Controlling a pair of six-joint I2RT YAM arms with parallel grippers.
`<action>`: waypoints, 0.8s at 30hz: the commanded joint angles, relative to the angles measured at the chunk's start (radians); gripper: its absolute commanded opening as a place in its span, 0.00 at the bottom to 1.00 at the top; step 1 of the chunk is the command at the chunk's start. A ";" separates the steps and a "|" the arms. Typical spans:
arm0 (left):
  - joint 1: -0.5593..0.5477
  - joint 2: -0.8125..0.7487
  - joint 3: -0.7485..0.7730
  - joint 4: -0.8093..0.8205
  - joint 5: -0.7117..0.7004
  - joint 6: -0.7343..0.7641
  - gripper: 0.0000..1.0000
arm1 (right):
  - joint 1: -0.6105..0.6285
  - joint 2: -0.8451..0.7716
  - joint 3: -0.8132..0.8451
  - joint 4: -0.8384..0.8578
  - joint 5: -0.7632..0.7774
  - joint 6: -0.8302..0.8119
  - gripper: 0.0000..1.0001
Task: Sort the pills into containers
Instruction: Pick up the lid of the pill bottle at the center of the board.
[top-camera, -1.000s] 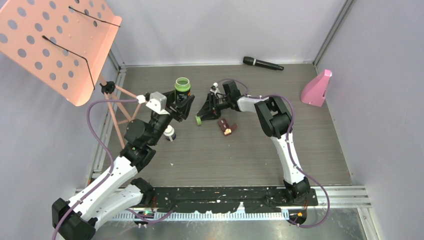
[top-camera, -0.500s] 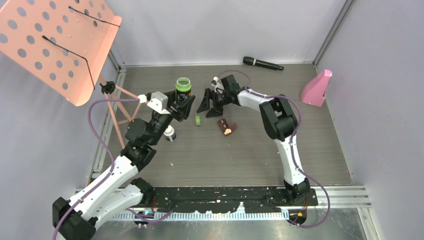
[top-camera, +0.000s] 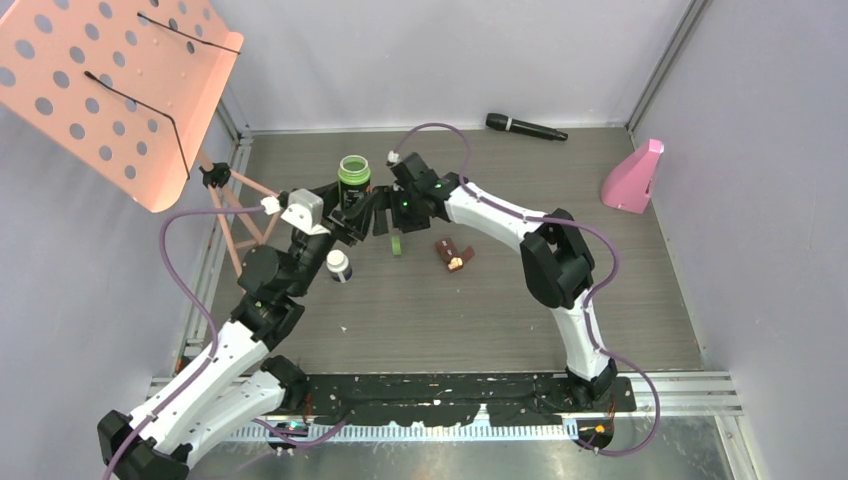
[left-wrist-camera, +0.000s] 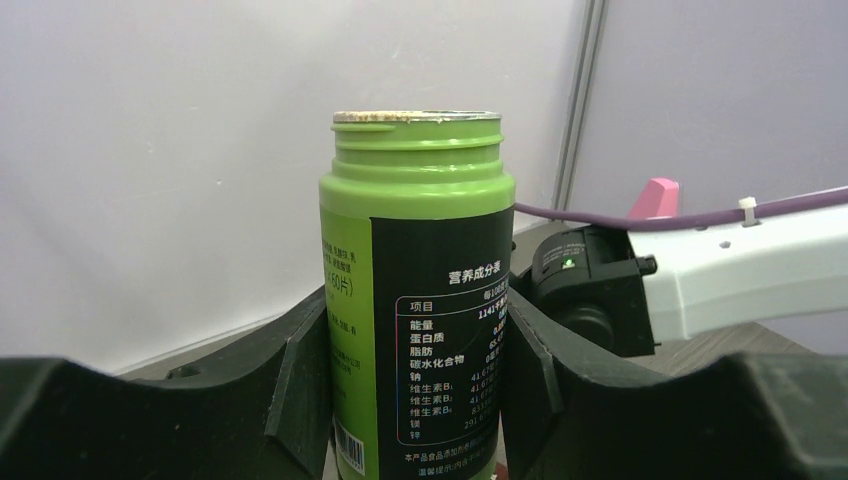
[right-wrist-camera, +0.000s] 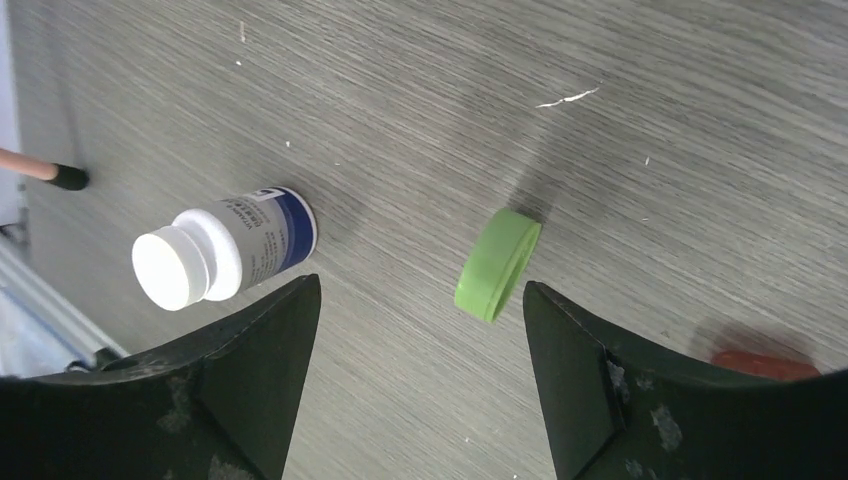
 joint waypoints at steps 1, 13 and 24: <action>0.005 -0.049 0.021 0.024 -0.023 0.029 0.00 | 0.032 0.055 0.129 -0.170 0.222 -0.059 0.81; 0.004 -0.130 -0.003 -0.026 -0.060 0.083 0.00 | 0.064 0.146 0.181 -0.256 0.212 -0.103 0.66; 0.005 -0.121 0.003 -0.044 -0.055 0.092 0.00 | 0.053 0.049 0.068 -0.189 0.075 -0.134 0.27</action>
